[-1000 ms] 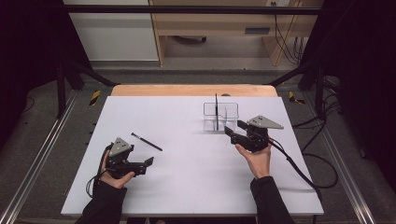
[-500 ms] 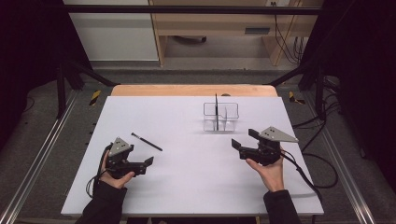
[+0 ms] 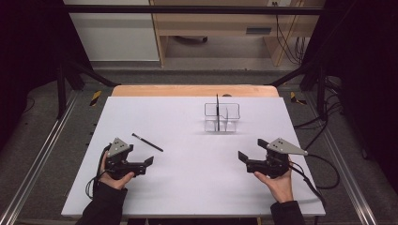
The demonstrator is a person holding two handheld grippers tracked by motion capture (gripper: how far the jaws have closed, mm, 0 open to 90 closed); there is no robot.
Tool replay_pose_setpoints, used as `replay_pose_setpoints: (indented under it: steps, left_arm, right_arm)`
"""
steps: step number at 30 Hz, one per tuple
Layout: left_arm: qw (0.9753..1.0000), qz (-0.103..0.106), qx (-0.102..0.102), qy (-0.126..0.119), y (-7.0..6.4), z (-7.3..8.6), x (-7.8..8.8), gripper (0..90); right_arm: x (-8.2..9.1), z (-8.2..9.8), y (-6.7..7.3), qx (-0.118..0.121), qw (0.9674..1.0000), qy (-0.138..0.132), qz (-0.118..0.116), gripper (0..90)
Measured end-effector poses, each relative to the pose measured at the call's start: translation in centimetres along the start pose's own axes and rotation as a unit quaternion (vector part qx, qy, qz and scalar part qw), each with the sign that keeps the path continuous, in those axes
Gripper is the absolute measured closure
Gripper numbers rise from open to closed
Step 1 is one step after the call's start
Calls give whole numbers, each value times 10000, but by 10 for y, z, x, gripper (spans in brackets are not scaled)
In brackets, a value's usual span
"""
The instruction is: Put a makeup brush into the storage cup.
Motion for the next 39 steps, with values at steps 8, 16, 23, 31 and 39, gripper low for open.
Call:
replay_pose_setpoints:
  steps: [8,16,23,31,39]
  left_arm:
    - [10000,-36,0,-87,-1,-3,4,56]
    - [9999,-76,89,-88,-2,-6,2,54]
    - [9997,-182,157,-101,3,-13,1,56]
    - [9988,-270,395,-95,9,-20,-4,58]
    - [9977,-497,452,-24,15,-30,-16,63]
  right_arm:
    - [-2,5,-3,-21,10000,77,9,95]
    - [-2,8,-6,-90,9999,79,59,96]
    - [-1,10,-7,-71,9998,114,130,96]
    - [2,11,-11,-100,9997,107,206,96]
    - [-1,13,-11,-176,9996,154,157,98]
Point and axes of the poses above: each handheld gripper's, and its own axes: x roughly backward along the jaws, z roughly out of its underside, y roughly to its left, the point moved 8 cm from there along -x, roughly forward along the jaws, and after that the axes turned 9 degrees about y, right-handed, at the moved point
